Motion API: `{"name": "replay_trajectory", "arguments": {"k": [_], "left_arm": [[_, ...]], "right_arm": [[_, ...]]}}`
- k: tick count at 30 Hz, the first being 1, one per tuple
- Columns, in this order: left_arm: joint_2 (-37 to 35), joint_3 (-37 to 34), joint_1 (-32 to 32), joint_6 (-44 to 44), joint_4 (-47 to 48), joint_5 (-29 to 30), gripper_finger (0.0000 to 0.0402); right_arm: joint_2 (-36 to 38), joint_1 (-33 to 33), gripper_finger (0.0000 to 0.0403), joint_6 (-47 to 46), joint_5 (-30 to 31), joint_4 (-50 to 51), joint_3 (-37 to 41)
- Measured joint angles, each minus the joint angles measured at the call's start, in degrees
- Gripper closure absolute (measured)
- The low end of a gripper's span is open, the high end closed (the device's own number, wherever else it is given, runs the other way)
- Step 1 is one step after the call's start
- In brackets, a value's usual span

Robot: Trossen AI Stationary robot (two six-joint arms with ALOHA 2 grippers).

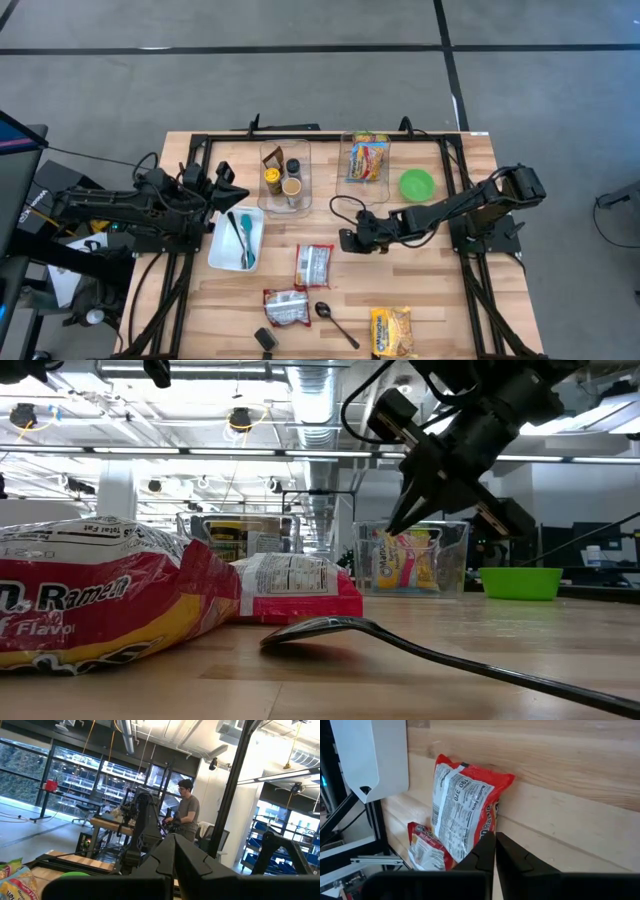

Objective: Pick & Place Food Item
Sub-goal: Put the red noodle pack into the right transparent bin

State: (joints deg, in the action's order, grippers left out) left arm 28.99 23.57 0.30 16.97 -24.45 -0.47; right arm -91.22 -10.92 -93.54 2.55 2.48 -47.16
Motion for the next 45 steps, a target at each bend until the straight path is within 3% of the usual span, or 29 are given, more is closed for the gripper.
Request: {"name": "replay_trajectory", "arguments": {"k": [21, 39, 45], "left_arm": [[0.0, 0.0, 0.0, 0.0, 0.0, 0.0, 0.0398], [1.6, 0.0, 0.0, 0.0, 0.0, 0.0, 0.0398], [3.3, 0.0, 0.0, 0.9, -0.1, 0.0, 0.0398]], "right_arm": [[0.0, 0.0, 0.0231, -0.5, 2.2, -1.0, 0.0], [-2.7, -1.0, 0.0231, -1.0, 3.1, -3.3, 0.1], [-10.9, -1.2, 0.0227, -1.0, 2.0, -18.3, 0.1]]}}
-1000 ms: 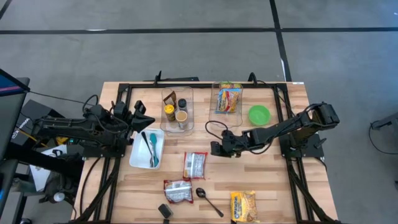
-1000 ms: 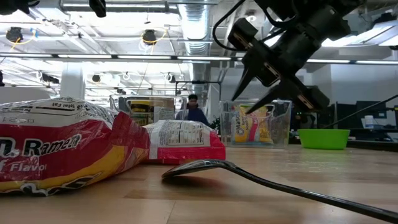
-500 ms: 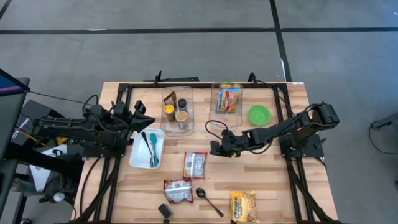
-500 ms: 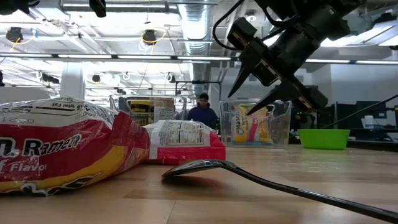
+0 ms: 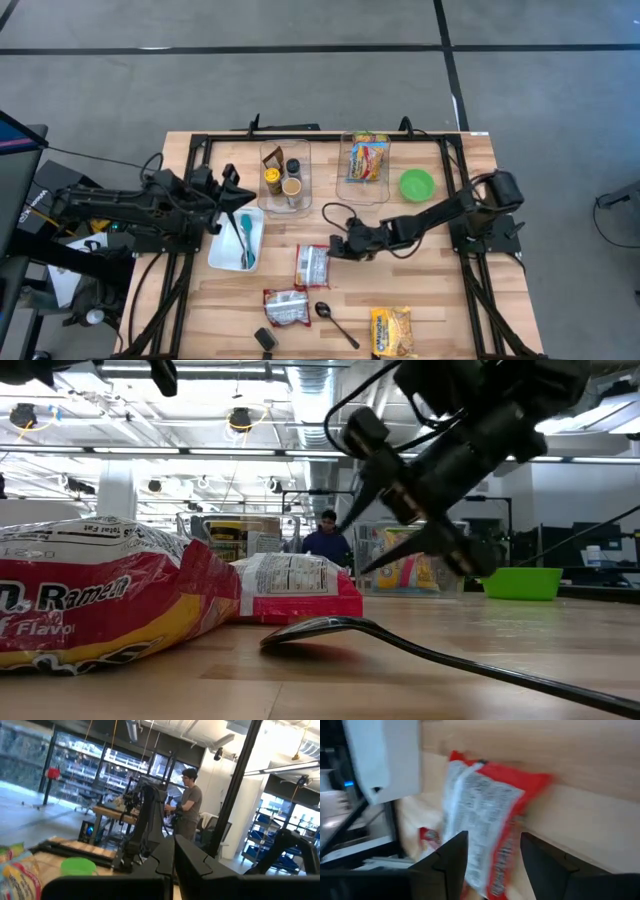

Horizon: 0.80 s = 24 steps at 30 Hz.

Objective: Pick & Place Food Item
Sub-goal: Put the red noodle pack into the right transparent bin

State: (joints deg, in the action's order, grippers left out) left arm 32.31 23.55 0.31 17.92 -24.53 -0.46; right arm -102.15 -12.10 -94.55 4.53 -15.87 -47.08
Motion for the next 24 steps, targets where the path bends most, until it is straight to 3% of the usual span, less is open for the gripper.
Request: {"name": "replay_trajectory", "arguments": {"k": [3, 7, 17, 24], "left_arm": [[0.7, 0.0, 0.0, 1.2, -0.1, 0.0, 0.0398], [1.0, 0.0, 0.0, 2.0, -0.1, 0.0, 0.0398], [1.1, 0.0, 0.0, 2.0, 0.0, 0.0, 0.0398], [1.1, 0.0, 0.0, 2.0, 0.0, 0.0, 0.0398]], "right_arm": [[-2.5, 0.1, 0.0229, -0.9, 0.0, -6.1, -0.1], [-5.0, 0.2, 0.0233, -4.1, -0.4, -6.1, 0.0], [-2.2, 0.2, 0.0249, -2.8, -0.4, -5.4, -0.1], [2.8, 0.2, 0.0271, -1.4, 0.0, 5.5, -0.1]]}}
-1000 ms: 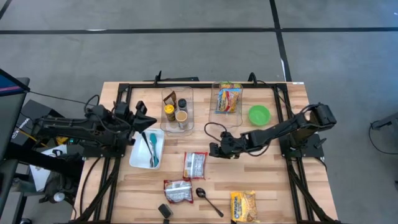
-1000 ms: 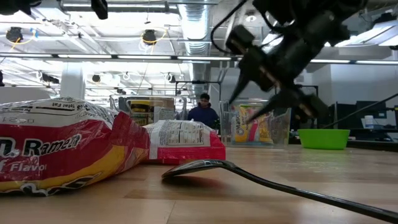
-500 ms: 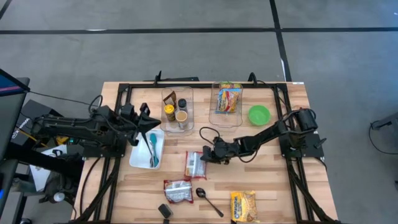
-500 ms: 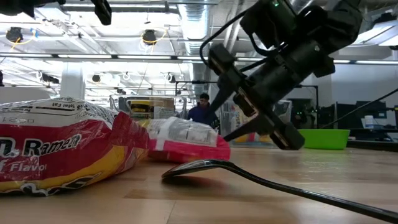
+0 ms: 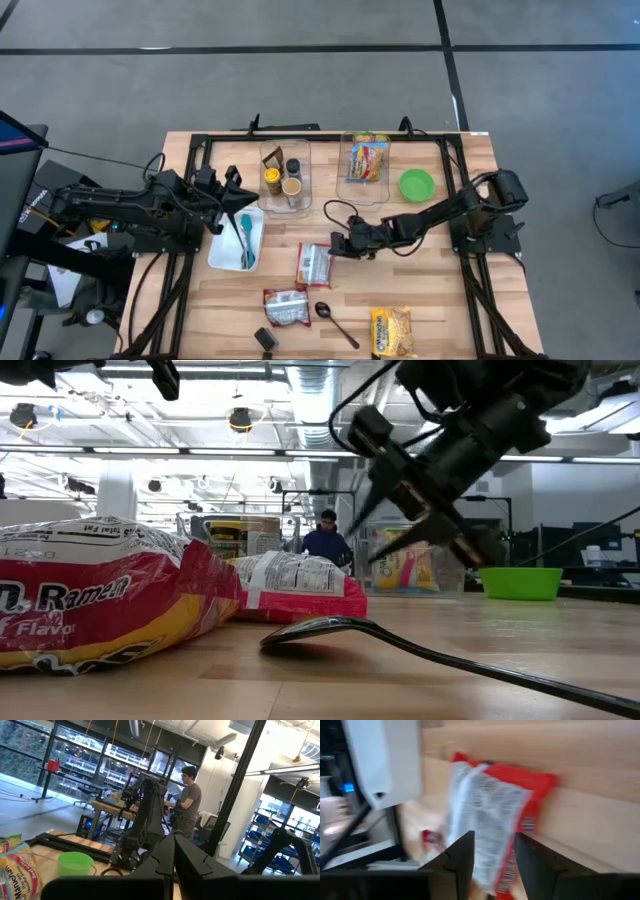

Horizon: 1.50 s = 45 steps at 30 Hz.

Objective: Pick & Place Food Item
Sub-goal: Put the red noodle pack into the right transparent bin

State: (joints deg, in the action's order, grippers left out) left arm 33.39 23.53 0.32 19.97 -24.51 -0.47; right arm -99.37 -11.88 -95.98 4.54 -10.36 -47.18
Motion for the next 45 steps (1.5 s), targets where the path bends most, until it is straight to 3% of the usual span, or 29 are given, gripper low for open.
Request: {"name": "replay_trajectory", "arguments": {"k": [6, 25, 45], "left_arm": [[0.0, 0.0, 0.0, 0.0, 0.0, 0.0, 0.0398], [0.0, 0.0, 0.0, 0.0, 0.0, 0.0, 0.0398], [0.0, 0.0, 0.0, 0.0, 0.0, 0.0, 0.0398]], "right_arm": [[1.1, 0.0, 0.0286, 0.0, 0.9, 6.1, 0.0], [-7.8, 0.0, 0.0274, -1.7, -0.1, -3.1, -1.9], [-7.6, 0.0, 0.0278, 1.4, 1.2, -5.2, -2.4]]}}
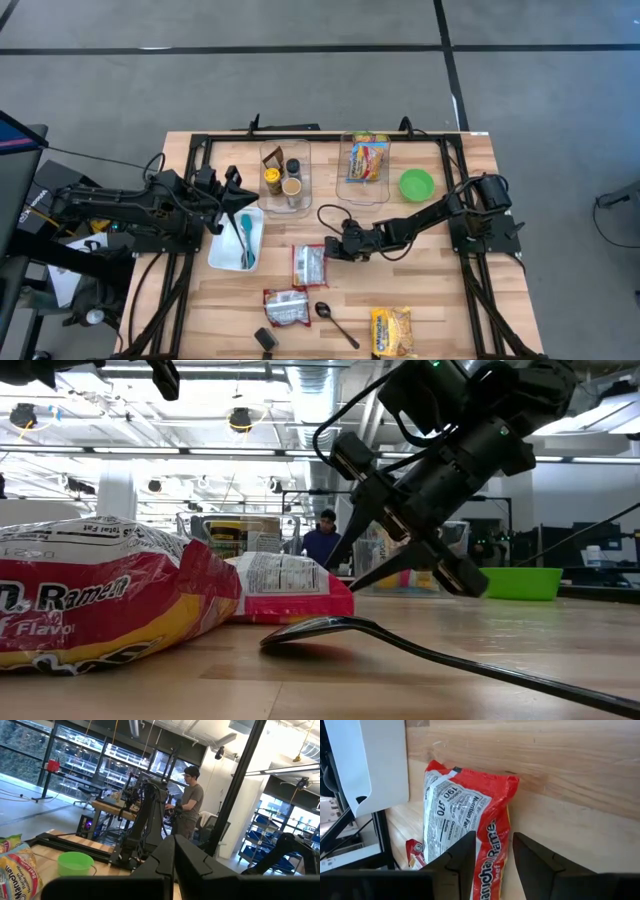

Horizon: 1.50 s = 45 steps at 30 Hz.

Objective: Pick & Place Food Item
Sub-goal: Put the red noodle pack into the right transparent bin

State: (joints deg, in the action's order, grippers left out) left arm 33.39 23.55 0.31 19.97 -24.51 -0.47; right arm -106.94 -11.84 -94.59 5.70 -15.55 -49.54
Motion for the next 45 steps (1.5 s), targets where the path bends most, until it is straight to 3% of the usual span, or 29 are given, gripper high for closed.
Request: {"name": "replay_trajectory", "arguments": {"k": [45], "left_arm": [[0.0, 0.0, 0.0, -0.1, 0.0, 0.0, 0.0398]], "right_arm": [[-0.3, 3.9, 0.0278, 4.6, -1.2, 0.1, 0.0]]}}
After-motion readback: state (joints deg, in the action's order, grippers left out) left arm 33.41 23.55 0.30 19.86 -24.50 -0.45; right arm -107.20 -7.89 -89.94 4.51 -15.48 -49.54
